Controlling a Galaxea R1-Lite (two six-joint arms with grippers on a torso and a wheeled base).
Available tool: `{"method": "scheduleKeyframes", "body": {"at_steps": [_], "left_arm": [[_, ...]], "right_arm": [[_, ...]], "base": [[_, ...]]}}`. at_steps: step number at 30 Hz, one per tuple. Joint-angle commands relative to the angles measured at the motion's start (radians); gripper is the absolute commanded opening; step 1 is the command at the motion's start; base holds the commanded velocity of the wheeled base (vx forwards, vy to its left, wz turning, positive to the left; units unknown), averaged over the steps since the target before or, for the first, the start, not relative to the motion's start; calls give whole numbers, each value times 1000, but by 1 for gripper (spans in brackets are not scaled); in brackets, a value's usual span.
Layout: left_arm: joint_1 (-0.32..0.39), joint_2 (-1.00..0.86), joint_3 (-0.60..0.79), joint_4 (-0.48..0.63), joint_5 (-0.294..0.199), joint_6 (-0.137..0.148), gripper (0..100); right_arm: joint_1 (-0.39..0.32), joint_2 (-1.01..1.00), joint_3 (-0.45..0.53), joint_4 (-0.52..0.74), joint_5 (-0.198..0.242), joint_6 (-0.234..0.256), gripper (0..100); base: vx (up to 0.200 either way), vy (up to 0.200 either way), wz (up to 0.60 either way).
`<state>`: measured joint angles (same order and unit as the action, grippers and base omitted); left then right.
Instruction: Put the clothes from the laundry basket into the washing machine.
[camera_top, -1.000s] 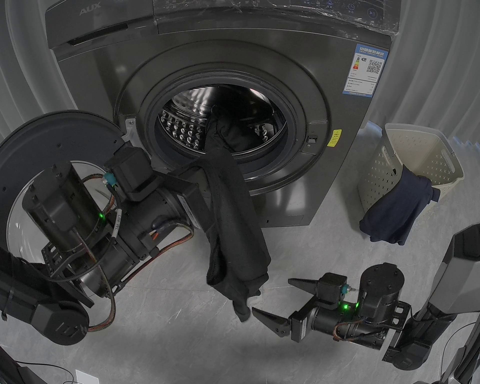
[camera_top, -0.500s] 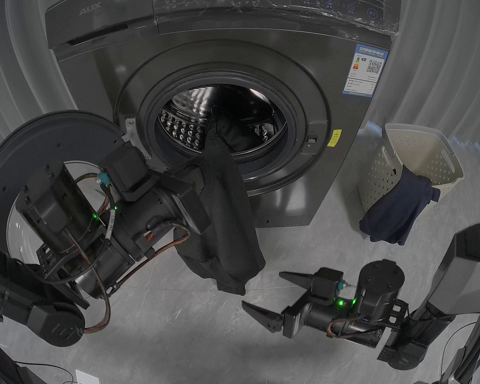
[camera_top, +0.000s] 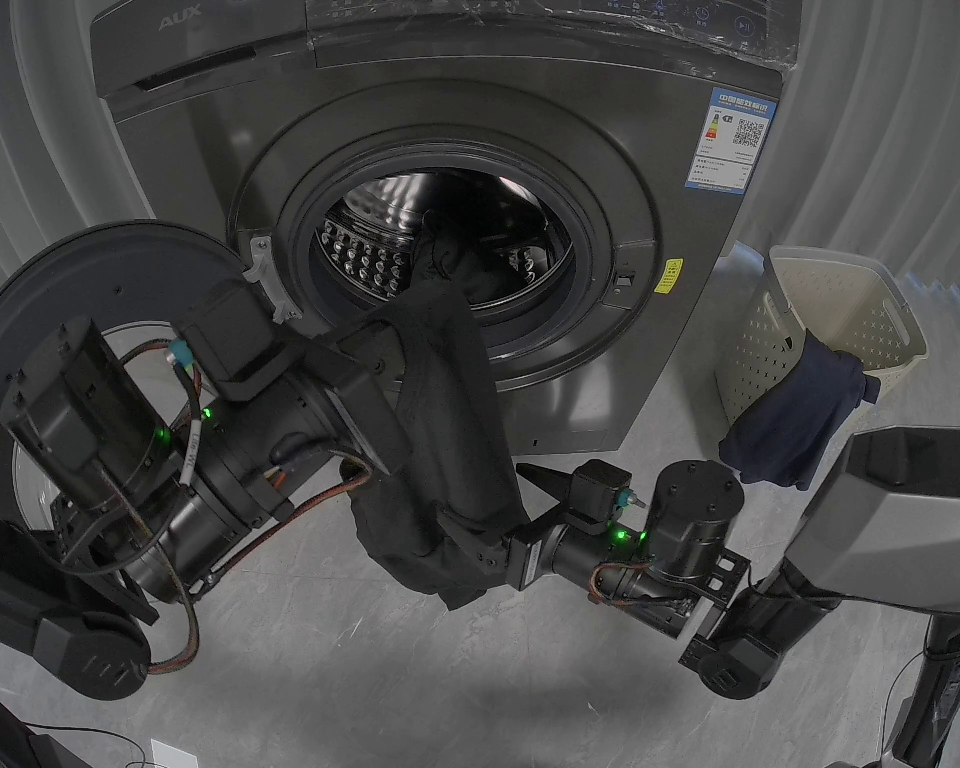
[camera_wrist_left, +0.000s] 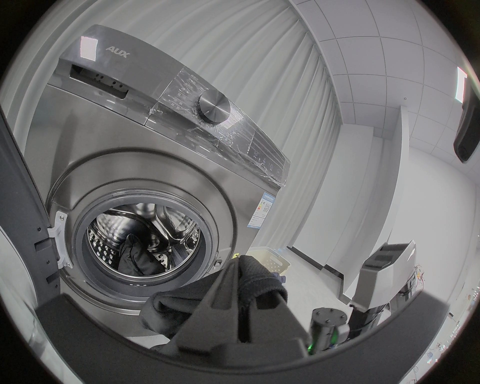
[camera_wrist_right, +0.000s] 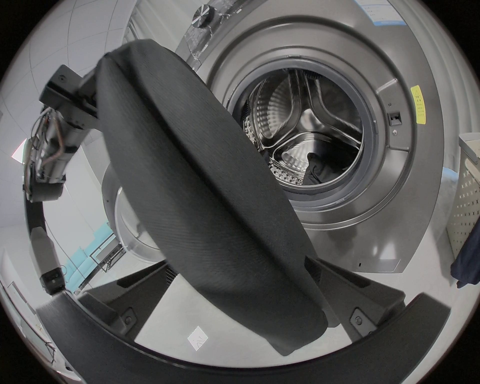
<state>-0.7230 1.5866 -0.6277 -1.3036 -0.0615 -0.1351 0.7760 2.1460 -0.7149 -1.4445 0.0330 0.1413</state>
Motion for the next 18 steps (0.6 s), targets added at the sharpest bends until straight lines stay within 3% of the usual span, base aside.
{"method": "scheduleKeyframes", "body": {"at_steps": [1,17,18], "left_arm": [[0,-28,-1,3,0,-1,0],[11,-45,-10,23,-1,-1,0],[13,-45,-7,23,0,0,0]], "right_arm": [[-29,104,-83,1,1,-2,100],[-43,223,-229,-8,-16,1,100],[-46,223,-230,-10,-21,1,0]], "base": [[0,0,0],[0,0,0],[0,0,0]]}}
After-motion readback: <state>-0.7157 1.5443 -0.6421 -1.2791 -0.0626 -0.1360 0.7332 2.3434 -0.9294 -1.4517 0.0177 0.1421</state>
